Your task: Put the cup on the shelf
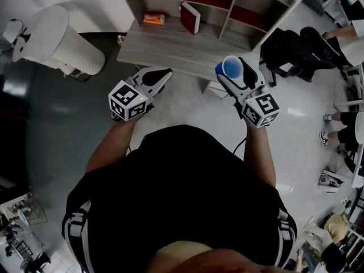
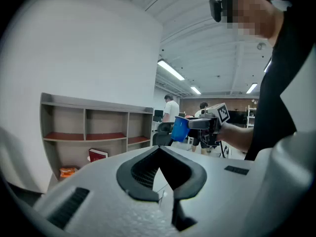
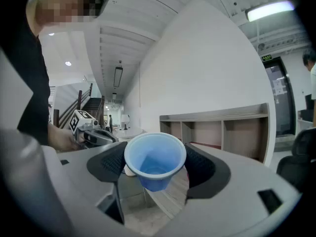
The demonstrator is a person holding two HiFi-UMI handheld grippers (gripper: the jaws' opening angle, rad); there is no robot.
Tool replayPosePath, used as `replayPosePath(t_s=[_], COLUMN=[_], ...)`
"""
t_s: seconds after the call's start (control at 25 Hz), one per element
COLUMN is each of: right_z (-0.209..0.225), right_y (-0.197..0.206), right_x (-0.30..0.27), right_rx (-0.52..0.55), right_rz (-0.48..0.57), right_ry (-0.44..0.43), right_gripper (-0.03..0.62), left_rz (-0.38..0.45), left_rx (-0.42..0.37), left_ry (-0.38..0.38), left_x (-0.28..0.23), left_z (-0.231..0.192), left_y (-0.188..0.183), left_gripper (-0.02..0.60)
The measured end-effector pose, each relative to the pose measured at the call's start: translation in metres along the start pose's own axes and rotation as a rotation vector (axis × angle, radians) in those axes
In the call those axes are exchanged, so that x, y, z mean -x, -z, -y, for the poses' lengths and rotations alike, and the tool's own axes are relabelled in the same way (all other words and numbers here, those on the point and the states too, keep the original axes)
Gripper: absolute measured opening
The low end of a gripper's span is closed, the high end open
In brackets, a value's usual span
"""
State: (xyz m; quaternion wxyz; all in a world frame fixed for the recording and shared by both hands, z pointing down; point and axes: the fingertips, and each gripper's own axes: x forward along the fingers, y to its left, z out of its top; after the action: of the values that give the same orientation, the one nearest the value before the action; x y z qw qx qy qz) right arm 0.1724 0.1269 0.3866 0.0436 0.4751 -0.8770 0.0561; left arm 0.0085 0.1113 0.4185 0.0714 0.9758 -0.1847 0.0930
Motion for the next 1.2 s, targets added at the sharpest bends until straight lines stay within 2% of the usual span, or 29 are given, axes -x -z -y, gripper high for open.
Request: replayPosePath(t_s=[0.12,0.4,0.68,0.92,1.2], right_z=[0.004,0.012,0.015,0.015,0.024], right_y=[0.001,0.004,-0.006,-0.012,-0.015], right_x=[0.003,0.020,0.032,0.021,0.000], right_rx=[-0.003,-0.006,-0.007,0.000,0.001], right_rz=[-0.006,0.001,0.046,0.052,0.042], right_ry=[0.004,0.007,-0.003,-0.017,0.013], right_gripper=[0.367,0.367,0.367,0.367,0.367], left_rz=[-0.026,-0.031,-0.023,-0.016,-0.005], left_rx=[-0.068,-0.043,-0.058,-0.018,-0.006], left_ry=[-0.016,-0.005,0.012,-0.029,-0.013], left_x=[-0.001,-0.010,-0.014,-0.004,-0.004], left_z=[0.002,0.013,0.034,0.019,-0.003], left_y=[-0.001,0.003,-0.001,0.004,0.009], left_gripper=[0.017,0.017,0.017,0.017,0.017])
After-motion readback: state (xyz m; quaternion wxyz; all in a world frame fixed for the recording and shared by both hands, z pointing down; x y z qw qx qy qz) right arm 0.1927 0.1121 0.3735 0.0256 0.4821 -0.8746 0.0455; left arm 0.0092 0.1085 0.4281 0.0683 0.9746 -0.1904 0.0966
